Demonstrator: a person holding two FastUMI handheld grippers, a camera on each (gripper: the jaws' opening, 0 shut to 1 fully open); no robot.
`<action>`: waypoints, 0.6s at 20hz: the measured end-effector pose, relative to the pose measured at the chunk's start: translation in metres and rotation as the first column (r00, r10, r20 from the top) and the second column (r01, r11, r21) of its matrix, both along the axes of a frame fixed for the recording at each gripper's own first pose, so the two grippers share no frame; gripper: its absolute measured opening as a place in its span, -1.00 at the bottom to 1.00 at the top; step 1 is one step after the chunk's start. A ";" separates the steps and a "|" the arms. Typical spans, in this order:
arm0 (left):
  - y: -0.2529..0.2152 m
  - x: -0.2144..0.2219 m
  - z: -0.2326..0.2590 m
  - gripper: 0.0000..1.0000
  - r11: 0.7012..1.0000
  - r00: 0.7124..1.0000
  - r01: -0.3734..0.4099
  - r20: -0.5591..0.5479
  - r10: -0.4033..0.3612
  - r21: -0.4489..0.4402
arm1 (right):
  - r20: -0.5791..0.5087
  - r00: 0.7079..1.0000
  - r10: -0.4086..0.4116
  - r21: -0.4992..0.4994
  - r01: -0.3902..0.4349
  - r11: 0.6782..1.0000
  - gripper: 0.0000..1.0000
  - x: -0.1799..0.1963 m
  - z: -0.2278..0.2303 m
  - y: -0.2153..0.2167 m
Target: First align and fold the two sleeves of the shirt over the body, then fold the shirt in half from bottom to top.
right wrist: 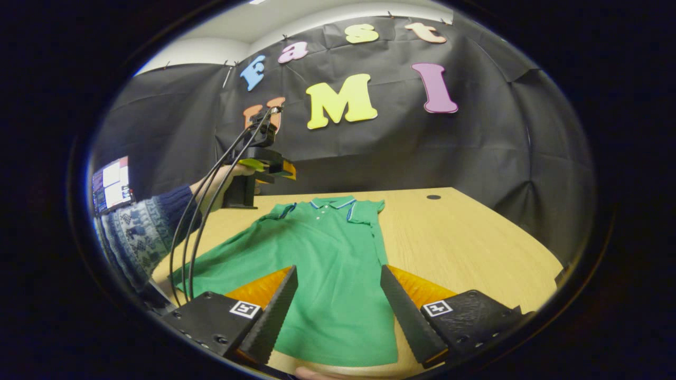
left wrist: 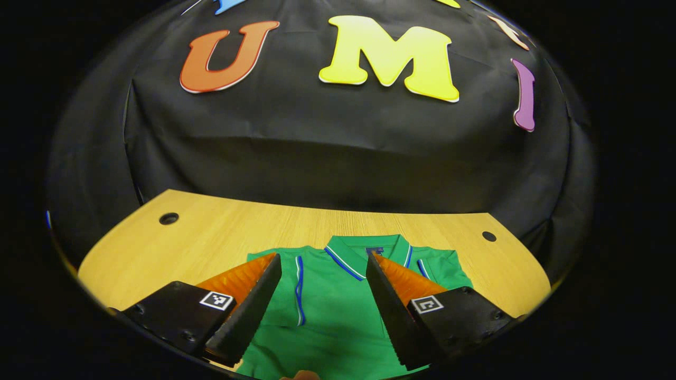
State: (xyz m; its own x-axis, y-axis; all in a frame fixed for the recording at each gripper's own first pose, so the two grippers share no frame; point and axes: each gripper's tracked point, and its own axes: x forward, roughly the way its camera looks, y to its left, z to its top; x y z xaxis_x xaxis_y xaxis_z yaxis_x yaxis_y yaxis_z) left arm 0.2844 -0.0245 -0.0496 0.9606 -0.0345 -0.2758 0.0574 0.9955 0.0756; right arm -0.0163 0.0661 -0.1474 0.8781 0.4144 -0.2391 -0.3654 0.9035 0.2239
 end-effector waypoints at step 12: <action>0.034 -0.179 0.025 1.00 0.999 0.987 -0.001 0.163 -0.005 0.038 | 0.136 0.986 -0.094 -0.030 0.099 0.995 0.91 -0.046 0.039 -0.039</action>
State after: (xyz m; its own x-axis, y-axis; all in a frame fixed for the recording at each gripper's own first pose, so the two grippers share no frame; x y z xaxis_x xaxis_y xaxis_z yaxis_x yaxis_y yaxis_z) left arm 0.1058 0.0098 -0.0247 0.9928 -0.0291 -0.1163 0.0433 0.9917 0.1214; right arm -0.0623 0.0275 -0.1080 0.9388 0.3193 -0.1295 -0.3006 0.9426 0.1451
